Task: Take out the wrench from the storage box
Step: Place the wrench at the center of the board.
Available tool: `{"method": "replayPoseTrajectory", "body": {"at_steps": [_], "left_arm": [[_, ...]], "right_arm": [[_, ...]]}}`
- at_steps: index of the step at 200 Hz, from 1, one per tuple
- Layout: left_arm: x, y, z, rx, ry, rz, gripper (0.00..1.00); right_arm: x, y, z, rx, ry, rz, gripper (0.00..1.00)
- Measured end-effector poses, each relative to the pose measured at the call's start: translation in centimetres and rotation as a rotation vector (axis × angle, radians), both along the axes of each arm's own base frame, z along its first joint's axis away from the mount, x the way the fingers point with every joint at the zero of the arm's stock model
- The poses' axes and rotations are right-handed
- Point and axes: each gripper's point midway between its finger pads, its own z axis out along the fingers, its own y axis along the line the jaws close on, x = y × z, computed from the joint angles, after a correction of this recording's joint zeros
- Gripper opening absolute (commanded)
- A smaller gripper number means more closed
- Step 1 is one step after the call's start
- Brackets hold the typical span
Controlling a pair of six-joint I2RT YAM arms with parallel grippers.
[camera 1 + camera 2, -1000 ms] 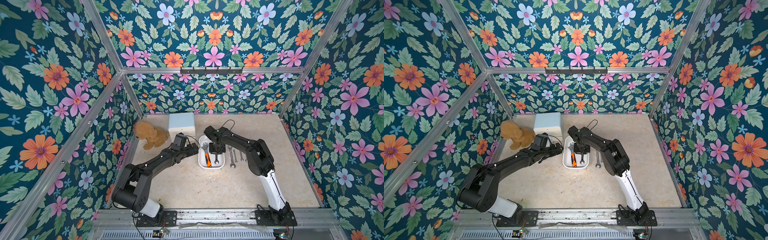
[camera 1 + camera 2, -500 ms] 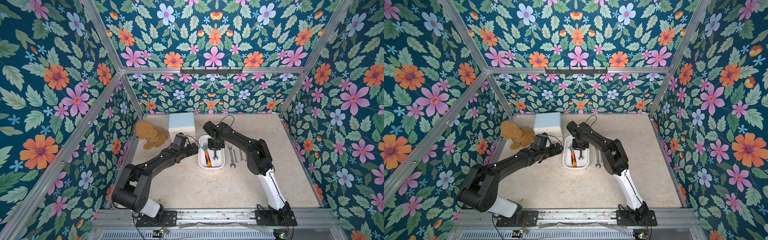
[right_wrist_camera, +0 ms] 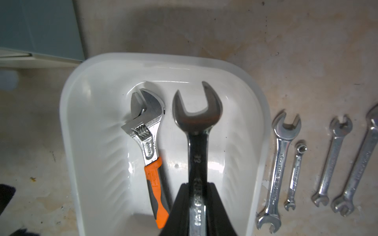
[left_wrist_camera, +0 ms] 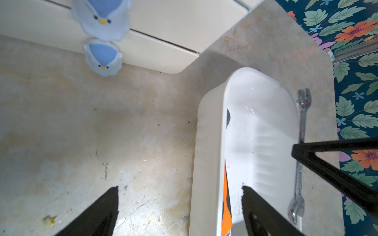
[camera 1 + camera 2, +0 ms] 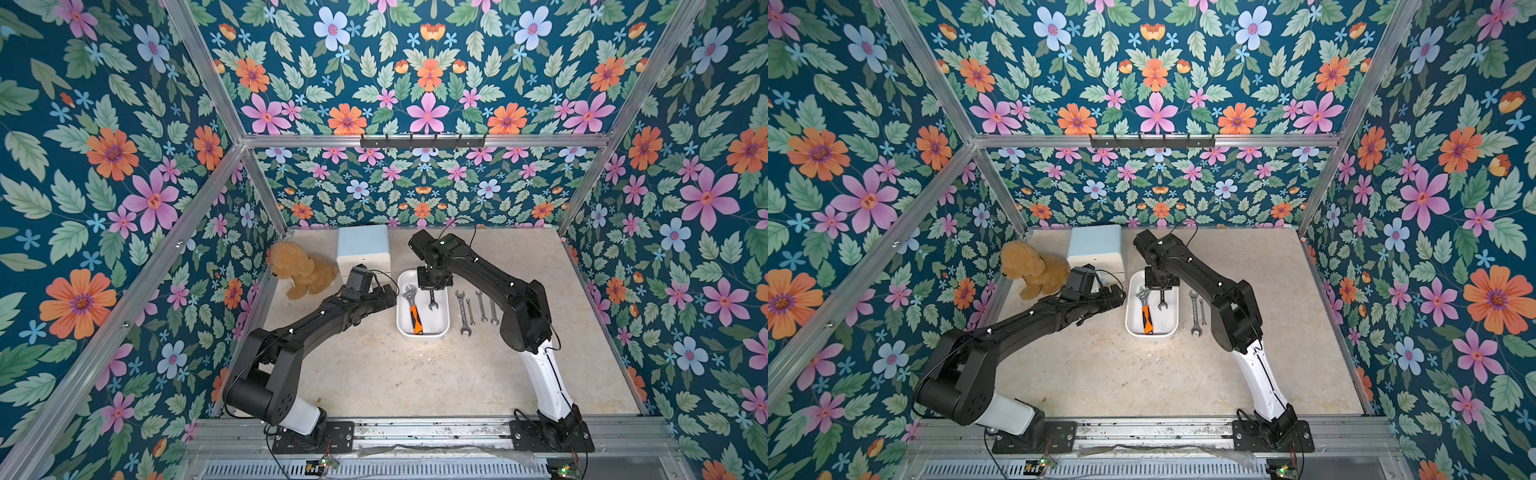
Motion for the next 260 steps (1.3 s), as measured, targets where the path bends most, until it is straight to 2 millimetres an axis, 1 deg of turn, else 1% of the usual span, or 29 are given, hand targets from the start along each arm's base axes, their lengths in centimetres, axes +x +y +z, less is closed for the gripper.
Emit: {"method": "replayPoseTrajectory", "body": {"at_steps": [19,34,56,78,100,116,141,159,177,189,202,233,260], "left_arm": [[0.2,0.0,0.5,-0.001,-0.012,0.004,0.96],[0.3,0.0,0.8,-0.003,-0.016,0.004,0.96],[0.4,-0.1,1.2,-0.004,-0.019,0.004,0.96],[0.4,-0.1,1.6,-0.008,-0.026,0.004,0.96],[0.4,-0.1,2.0,-0.009,-0.029,0.003,0.96],[0.4,-0.1,2.1,-0.007,-0.027,0.003,0.96],[0.4,-0.1,2.5,-0.004,-0.028,-0.002,0.96],[0.4,-0.1,2.7,-0.002,-0.030,-0.004,0.96],[0.3,-0.1,2.7,-0.001,-0.030,-0.004,0.96],[0.3,0.0,2.6,0.000,-0.028,-0.005,0.96],[0.2,0.0,2.7,0.002,-0.031,-0.007,0.97],[0.3,0.3,3.3,0.008,-0.050,-0.009,0.97],[0.4,0.5,3.0,0.014,-0.044,-0.005,0.97]], "right_arm": [[-0.3,-0.6,1.5,0.006,-0.015,0.009,0.08],[-0.6,-1.8,2.5,-0.002,-0.025,0.006,0.08],[-1.6,-4.5,3.2,-0.029,-0.022,-0.006,0.08],[-2.4,-7.8,2.8,-0.064,-0.007,-0.044,0.08],[-3.0,-12.3,1.2,-0.123,0.027,-0.096,0.08],[-3.4,-16.2,-0.9,-0.164,0.074,-0.149,0.08],[-4.0,-21.4,-4.1,-0.219,0.143,-0.228,0.08],[-4.2,-24.2,-6.3,-0.235,0.188,-0.268,0.08],[-3.5,-26.4,-8.6,-0.240,0.217,-0.294,0.08],[-2.8,-27.3,-9.6,-0.241,0.222,-0.305,0.08],[-2.0,-27.6,-9.8,-0.241,0.215,-0.289,0.08],[-1.9,-27.9,-10.1,-0.250,0.230,-0.247,0.08],[-1.9,-27.9,-10.1,-0.252,0.237,-0.208,0.15]]}}
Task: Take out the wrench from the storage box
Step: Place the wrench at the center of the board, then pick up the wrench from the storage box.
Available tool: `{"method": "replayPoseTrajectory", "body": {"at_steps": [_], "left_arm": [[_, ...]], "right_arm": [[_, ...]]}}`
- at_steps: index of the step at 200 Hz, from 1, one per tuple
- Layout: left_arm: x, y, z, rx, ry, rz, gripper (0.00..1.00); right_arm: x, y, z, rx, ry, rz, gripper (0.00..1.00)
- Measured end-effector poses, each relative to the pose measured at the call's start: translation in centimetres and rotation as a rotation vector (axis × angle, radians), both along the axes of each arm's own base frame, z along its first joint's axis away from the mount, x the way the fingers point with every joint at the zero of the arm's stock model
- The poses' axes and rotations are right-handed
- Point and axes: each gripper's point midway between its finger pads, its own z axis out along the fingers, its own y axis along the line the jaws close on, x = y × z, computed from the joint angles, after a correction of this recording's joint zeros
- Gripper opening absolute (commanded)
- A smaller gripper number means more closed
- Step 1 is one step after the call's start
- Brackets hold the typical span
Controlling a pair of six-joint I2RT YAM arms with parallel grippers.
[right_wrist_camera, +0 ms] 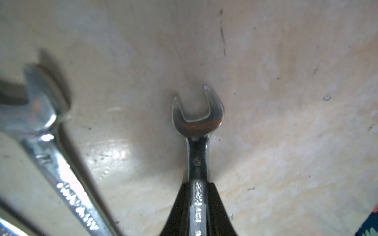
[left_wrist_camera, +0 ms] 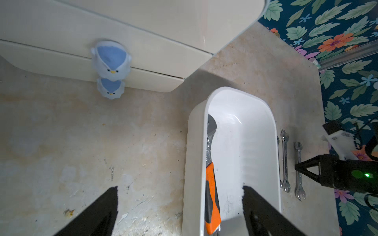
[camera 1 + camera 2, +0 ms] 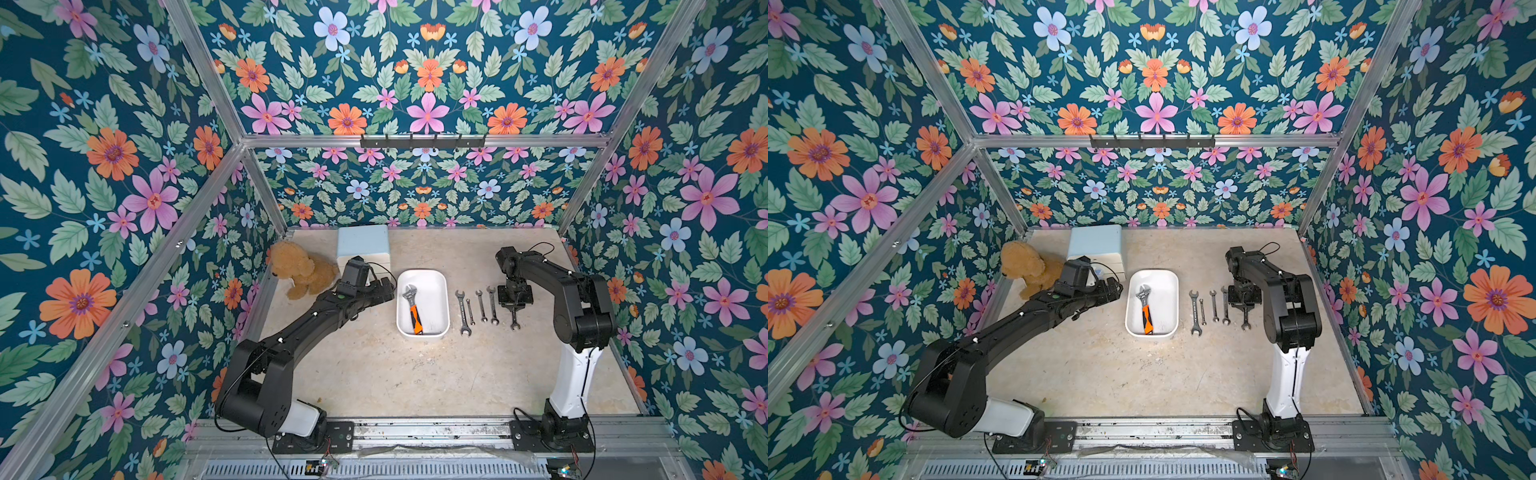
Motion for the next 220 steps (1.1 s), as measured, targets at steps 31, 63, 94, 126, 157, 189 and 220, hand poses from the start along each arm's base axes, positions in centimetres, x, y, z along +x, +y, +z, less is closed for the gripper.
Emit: {"method": "replayPoseTrajectory", "body": {"at_steps": [31,63,94,126,157,189,220], "left_arm": [[-0.1,-0.3,-0.6,-0.006,0.020,-0.013,0.97],[-0.3,-0.5,-0.7,-0.018,0.024,-0.024,0.97],[-0.4,-0.6,-0.8,-0.024,0.028,-0.030,0.96],[-0.7,-0.9,-1.2,-0.037,0.032,-0.037,0.92],[-1.5,-1.3,-2.6,-0.058,0.066,-0.047,0.84],[-2.1,-1.7,-4.0,-0.078,0.101,-0.052,0.80],[-2.2,-2.7,-4.8,-0.097,0.117,-0.081,0.75]], "right_arm": [[0.1,0.1,0.0,0.012,-0.011,0.020,0.17],[0.2,0.1,0.1,0.010,-0.003,0.027,0.22],[1.0,0.2,0.7,0.023,-0.041,0.027,0.31],[2.3,1.0,3.3,0.058,-0.135,0.025,0.32],[2.1,5.0,8.7,0.121,-0.273,0.041,0.32],[0.0,14.9,11.8,0.290,-0.349,0.120,0.31],[-1.2,24.7,11.0,0.424,-0.312,0.185,0.31]]}}
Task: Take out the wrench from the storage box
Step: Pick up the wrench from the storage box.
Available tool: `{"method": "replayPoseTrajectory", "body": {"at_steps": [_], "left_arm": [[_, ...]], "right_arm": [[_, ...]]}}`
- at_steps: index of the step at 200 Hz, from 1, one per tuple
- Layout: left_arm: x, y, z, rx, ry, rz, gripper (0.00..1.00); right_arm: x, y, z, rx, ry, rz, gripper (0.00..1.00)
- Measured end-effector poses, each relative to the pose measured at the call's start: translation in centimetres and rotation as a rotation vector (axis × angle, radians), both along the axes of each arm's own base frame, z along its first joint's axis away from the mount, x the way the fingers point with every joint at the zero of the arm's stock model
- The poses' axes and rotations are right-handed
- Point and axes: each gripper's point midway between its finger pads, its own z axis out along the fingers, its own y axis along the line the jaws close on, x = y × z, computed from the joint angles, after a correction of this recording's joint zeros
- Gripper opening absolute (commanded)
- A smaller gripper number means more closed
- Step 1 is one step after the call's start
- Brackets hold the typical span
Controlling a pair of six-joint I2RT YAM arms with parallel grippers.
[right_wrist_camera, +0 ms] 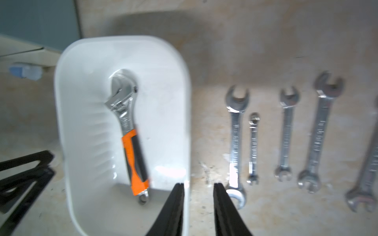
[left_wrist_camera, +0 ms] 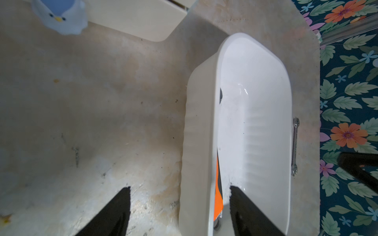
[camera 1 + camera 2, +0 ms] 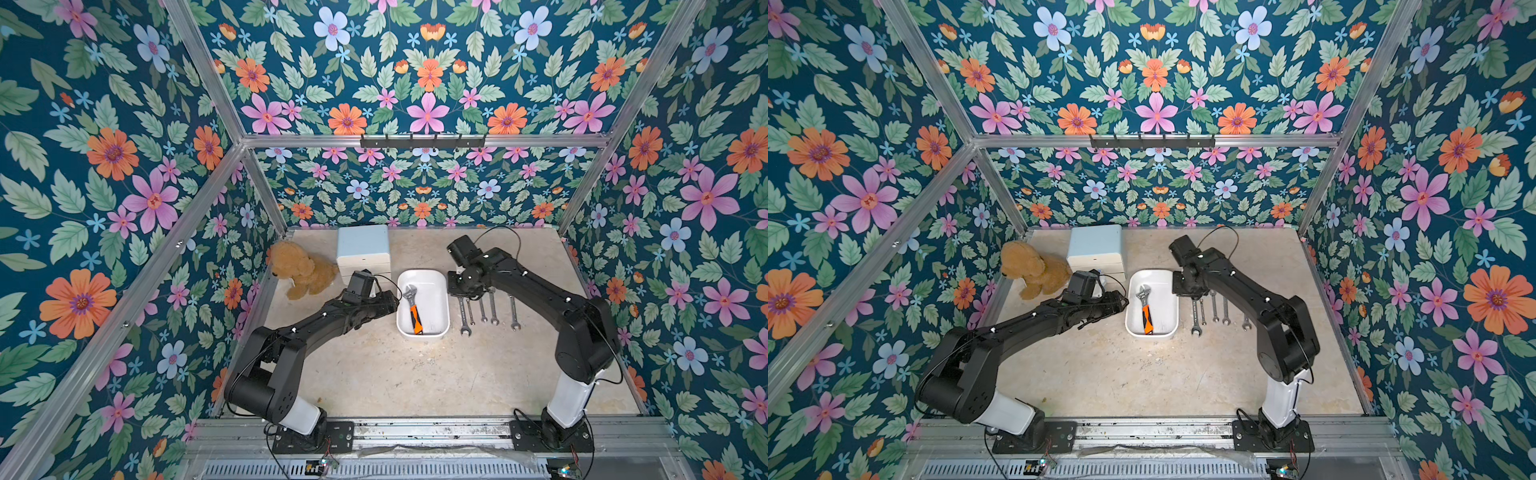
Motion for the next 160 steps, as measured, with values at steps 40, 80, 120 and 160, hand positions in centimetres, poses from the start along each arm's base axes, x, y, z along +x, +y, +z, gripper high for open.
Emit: {"method": "replayPoseTrajectory", "body": {"at_steps": [40,80,120,160], "left_arm": [[-0.2,-1.2,-0.8,-0.027,0.027,-0.039,0.69],[0.0,-1.4,-0.5,-0.038,0.017,-0.043,0.69],[0.0,-1.4,-0.5,-0.038,0.017,-0.043,0.69],[0.0,-1.3,-0.6,-0.037,0.017,-0.042,0.70]], "right_arm": [[0.6,6.6,-2.9,0.035,0.054,0.063,0.32],[1.2,8.7,-5.2,0.007,0.089,0.081,0.34],[0.1,9.0,-7.1,-0.031,0.135,0.081,0.37],[-0.4,9.1,-8.1,-0.073,0.153,0.083,0.37]]}}
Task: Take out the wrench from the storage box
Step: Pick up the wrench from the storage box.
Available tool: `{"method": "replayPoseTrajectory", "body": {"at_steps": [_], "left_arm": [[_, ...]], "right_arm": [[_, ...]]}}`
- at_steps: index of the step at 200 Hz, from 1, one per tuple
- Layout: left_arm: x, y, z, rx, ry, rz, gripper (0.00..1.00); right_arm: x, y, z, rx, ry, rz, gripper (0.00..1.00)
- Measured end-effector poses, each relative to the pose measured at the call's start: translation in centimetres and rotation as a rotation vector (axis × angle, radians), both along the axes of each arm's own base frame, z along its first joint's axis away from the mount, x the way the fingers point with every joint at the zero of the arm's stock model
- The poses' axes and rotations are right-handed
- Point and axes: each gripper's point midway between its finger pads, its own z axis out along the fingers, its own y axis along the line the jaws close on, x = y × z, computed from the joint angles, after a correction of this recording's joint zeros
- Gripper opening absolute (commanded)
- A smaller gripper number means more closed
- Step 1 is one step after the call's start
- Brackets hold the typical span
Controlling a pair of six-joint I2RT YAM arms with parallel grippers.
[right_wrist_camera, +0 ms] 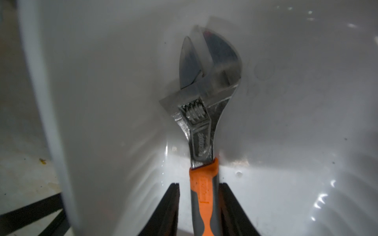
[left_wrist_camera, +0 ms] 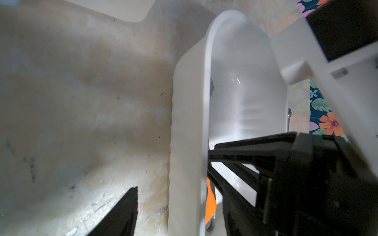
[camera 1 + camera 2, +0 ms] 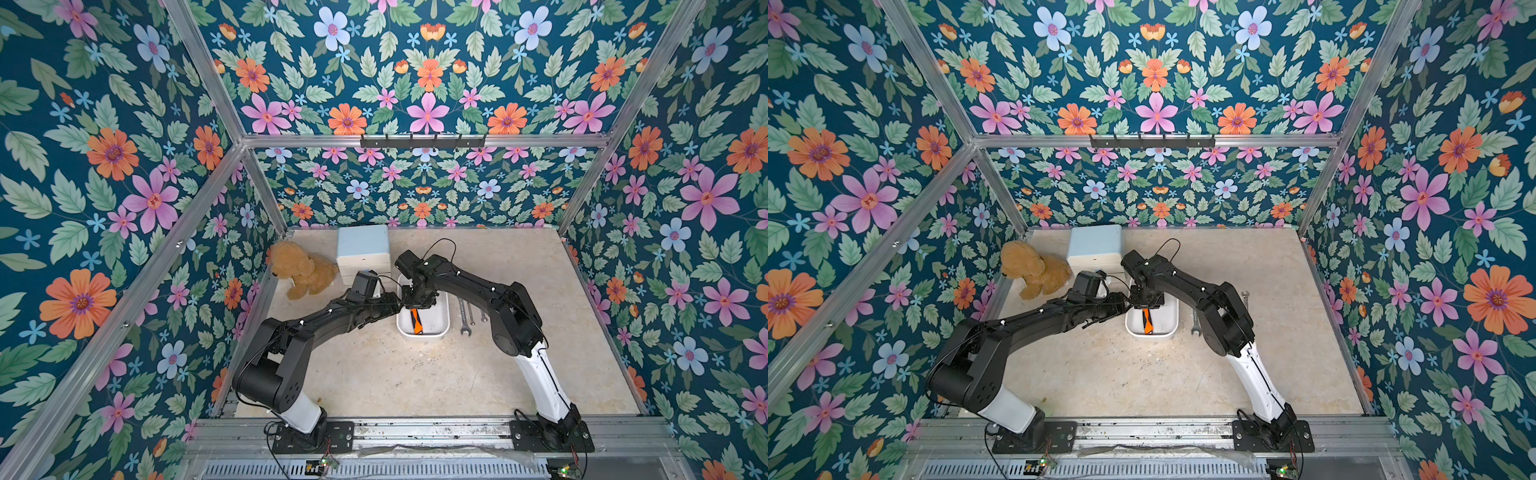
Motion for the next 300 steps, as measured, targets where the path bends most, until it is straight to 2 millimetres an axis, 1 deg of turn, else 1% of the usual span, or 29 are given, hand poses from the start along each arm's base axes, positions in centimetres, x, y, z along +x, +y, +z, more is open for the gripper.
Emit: {"method": "replayPoseTrajectory", "body": {"at_steps": [57,71,120,173,187,203,236,250,274,300], "left_arm": [[-0.2,0.5,-0.4,0.022,0.007,0.013,0.70],[-0.4,0.7,-0.5,0.030,0.014,0.016,0.70],[-0.4,0.7,-0.3,0.030,0.008,0.016,0.71],[-0.4,0.7,0.2,0.025,-0.004,0.017,0.72],[-0.4,0.7,0.4,0.022,-0.009,0.016,0.72],[-0.4,0.7,0.7,0.019,-0.014,0.016,0.73],[-0.2,0.6,1.2,0.018,-0.022,0.015,0.73],[-0.1,0.6,1.5,0.017,-0.025,0.015,0.73],[0.4,0.4,2.1,0.018,-0.031,0.015,0.74],[1.3,-0.1,2.2,0.028,-0.027,0.008,0.72]], "right_arm": [[-0.1,0.2,-1.7,-0.121,-0.018,0.014,0.36],[-0.1,0.0,-2.0,-0.144,-0.017,0.016,0.33],[-0.1,-0.4,-2.1,-0.160,-0.023,-0.001,0.19],[-0.1,-0.6,-1.7,-0.144,-0.028,-0.039,0.08],[-0.1,-0.7,-1.3,-0.141,-0.027,-0.048,0.07],[0.1,-0.7,-0.1,-0.125,-0.035,-0.061,0.04],[1.8,-0.5,4.3,-0.051,-0.106,-0.088,0.02],[2.3,-0.8,5.8,-0.031,-0.129,-0.098,0.02],[2.7,-1.8,8.0,-0.027,-0.163,-0.102,0.02],[2.8,-3.9,10.7,-0.018,-0.198,-0.111,0.02]]}}
